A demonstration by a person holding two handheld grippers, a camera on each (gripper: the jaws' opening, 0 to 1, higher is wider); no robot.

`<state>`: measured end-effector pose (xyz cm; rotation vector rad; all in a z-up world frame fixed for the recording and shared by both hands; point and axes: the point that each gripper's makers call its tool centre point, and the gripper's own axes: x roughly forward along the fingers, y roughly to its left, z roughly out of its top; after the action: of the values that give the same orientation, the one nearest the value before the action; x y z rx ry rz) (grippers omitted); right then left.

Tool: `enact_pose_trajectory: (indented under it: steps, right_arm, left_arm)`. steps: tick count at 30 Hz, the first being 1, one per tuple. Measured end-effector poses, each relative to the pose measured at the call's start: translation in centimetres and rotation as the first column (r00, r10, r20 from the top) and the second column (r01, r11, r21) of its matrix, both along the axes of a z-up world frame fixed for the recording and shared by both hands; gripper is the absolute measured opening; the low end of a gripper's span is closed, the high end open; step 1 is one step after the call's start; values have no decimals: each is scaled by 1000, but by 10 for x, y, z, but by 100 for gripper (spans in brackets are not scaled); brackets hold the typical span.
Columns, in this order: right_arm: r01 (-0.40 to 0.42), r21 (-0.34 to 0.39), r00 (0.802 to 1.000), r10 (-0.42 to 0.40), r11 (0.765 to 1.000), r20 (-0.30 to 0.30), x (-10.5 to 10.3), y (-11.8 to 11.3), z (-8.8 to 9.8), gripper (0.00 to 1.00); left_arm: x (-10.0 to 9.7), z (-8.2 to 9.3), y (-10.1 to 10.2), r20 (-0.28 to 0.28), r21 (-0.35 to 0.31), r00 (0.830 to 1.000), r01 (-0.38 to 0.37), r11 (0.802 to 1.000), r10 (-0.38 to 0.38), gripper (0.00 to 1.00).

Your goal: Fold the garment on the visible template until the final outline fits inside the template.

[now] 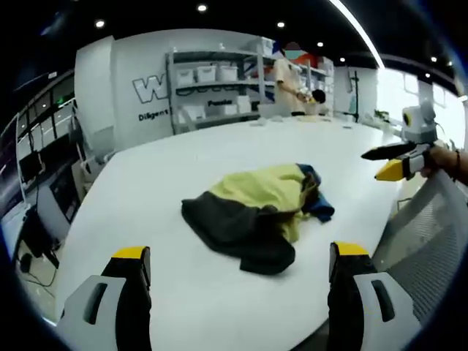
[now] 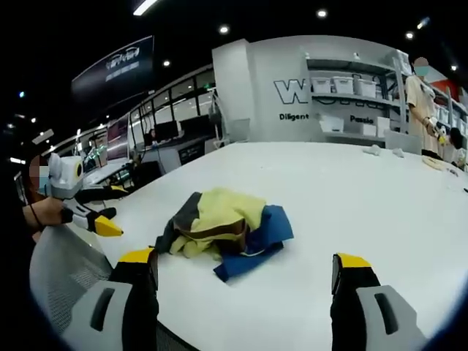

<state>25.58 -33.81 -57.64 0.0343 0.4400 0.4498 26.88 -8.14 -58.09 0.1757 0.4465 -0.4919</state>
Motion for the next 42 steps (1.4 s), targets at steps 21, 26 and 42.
enact_pose_trajectory:
  steps: [21, 26, 42]
  right_arm:
    - [-18, -37, 1000, 18, 999, 8, 0, 3, -2, 99]
    - [-17, -40, 1000, 18, 999, 7, 0, 3, -2, 99]
    - [-42, -53, 999, 42, 998, 6, -2, 7, -3, 99]
  left_arm:
    - [0, -2, 1, -12, -11, 1000, -4, 1000, 3, 99]
    - [0, -3, 1, -13, -9, 1000, 0, 1000, 0, 98]
    - [-1, -2, -1, -11, -7, 1000, 7, 1000, -7, 98]
